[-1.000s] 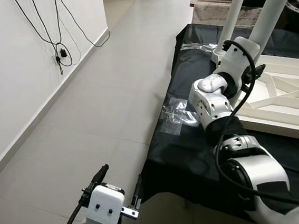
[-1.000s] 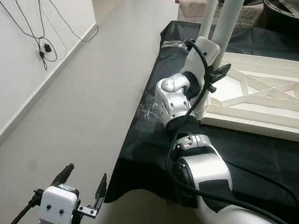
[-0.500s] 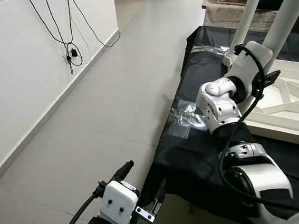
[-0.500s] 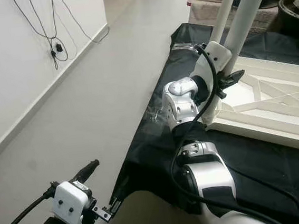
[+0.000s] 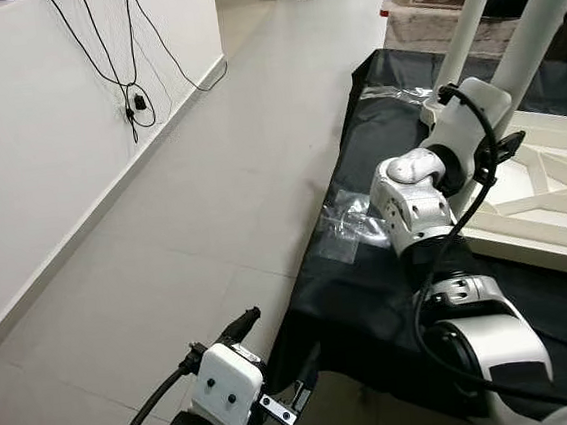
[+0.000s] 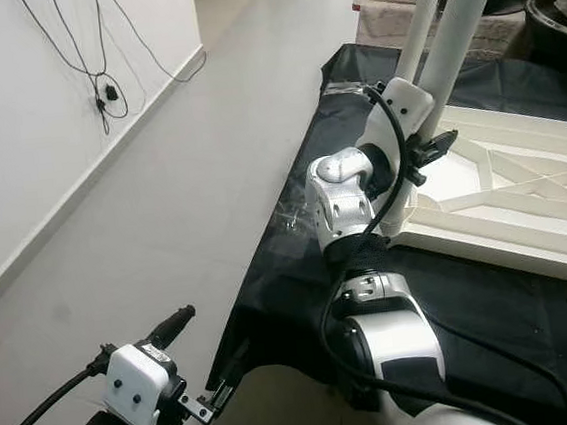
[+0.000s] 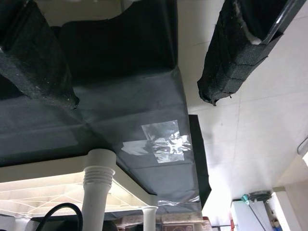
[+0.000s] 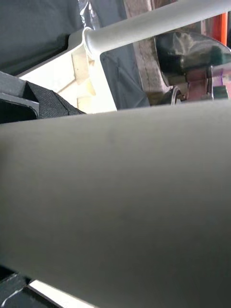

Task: Building children table

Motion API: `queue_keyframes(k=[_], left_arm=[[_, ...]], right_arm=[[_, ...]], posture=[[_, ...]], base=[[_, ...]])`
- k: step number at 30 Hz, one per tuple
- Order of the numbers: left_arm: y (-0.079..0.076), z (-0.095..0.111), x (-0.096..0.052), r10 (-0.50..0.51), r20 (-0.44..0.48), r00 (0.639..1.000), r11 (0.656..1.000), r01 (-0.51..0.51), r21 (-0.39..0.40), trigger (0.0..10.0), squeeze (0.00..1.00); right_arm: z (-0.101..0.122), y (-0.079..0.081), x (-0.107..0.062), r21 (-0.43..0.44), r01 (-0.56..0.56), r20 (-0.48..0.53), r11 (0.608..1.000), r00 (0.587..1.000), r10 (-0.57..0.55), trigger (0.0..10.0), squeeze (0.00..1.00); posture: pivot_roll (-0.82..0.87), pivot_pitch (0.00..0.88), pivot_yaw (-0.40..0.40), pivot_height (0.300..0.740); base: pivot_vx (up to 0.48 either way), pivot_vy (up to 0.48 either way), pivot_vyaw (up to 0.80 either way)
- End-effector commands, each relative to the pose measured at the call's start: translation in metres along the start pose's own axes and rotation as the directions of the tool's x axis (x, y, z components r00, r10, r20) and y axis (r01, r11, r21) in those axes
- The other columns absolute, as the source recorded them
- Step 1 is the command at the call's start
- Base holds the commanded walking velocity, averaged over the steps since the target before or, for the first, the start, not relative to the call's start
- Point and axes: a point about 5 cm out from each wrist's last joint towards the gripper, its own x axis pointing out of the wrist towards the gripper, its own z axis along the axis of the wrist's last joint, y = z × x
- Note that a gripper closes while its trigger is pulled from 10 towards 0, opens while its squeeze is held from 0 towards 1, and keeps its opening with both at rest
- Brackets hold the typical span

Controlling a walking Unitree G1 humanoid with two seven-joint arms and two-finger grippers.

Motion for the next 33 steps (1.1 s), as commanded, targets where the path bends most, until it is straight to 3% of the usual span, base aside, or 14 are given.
queue_keyframes(k=[1,3,4,5,6,7,10,11,12,20,33], left_arm=[[-0.001,-0.007,-0.001,-0.007,-0.031,0.999,1.0,0.007,0.003,10.0,0.0],[-0.001,-0.007,-0.001,-0.005,-0.032,0.999,1.0,0.005,0.002,10.0,0.0],[0.0,-0.007,-0.002,-0.003,-0.033,0.999,1.0,0.003,0.001,10.0,0.0],[0.0,-0.007,-0.002,-0.003,-0.033,0.999,1.0,0.003,0.001,10.0,0.0],[0.0,-0.008,-0.002,-0.001,-0.034,0.999,1.0,0.001,0.0,10.0,0.0],[0.0,-0.008,-0.002,0.002,-0.035,0.999,1.0,-0.002,0.0,10.0,0.0],[0.0,-0.009,-0.002,0.006,-0.037,0.999,1.0,-0.006,0.0,10.0,0.0],[0.0,-0.009,-0.002,0.008,-0.038,0.999,1.0,-0.008,0.0,10.0,0.0],[0.0,-0.009,-0.002,0.01,-0.038,0.999,1.0,-0.01,0.0,10.0,0.0],[0.001,-0.01,-0.002,0.015,-0.039,0.999,1.0,-0.016,0.0,10.0,0.0],[0.004,-0.011,-0.001,0.028,-0.039,0.999,1.0,-0.028,0.003,10.0,0.0]], right_arm=[[-0.047,-0.016,0.004,-0.178,0.027,-0.126,0.984,0.991,-0.049,10.0,0.0],[-0.048,-0.015,0.003,-0.176,0.019,-0.13,0.984,0.991,-0.042,10.0,0.0],[-0.048,-0.015,0.003,-0.175,0.014,-0.135,0.985,0.99,-0.038,10.0,0.55],[-0.048,-0.015,0.003,-0.175,0.014,-0.135,0.985,0.99,-0.038,10.0,0.55],[-0.048,-0.015,0.003,-0.172,0.011,-0.138,0.985,0.99,-0.035,10.0,0.9],[-0.048,-0.014,0.002,-0.165,0.005,-0.143,0.986,0.989,-0.029,10.0,1.0],[-0.047,-0.013,0.002,-0.158,0.001,-0.135,0.987,0.991,-0.023,10.0,1.0],[-0.046,-0.012,0.001,-0.154,-0.007,-0.135,0.988,0.991,-0.014,10.0,0.04],[-0.046,-0.012,0.0,-0.153,-0.011,-0.132,0.988,0.991,-0.01,10.0,0.0],[-0.046,-0.01,-0.003,-0.144,-0.032,-0.135,0.989,0.991,0.012,10.0,0.0],[-0.06,-0.005,-0.037,-0.15,-0.203,-0.187,0.968,0.967,0.173,10.0,0.0]], posture=[[0.15,0.152,-0.007,0.74],[0.15,0.149,-0.008,0.74],[0.15,0.149,-0.008,0.74],[0.15,0.149,-0.008,0.74],[0.15,0.146,-0.008,0.74],[0.15,0.146,-0.008,0.74],[0.15,0.146,-0.008,0.74],[0.15,0.146,-0.008,0.74],[0.15,0.146,-0.008,0.74],[0.14,0.143,-0.007,0.74],[0.14,0.144,-0.006,0.74]], base=[[0.0,0.0,0.0],[0.0,0.0,0.0],[0.0,0.0,0.0],[0.0,0.0,0.0],[0.0,0.0,0.0],[0.0,0.0,0.0],[0.0,0.0,0.0],[0.0,0.0,0.0],[0.0,0.0,0.0],[0.0,0.0,0.0],[0.0,0.0,0.0]])
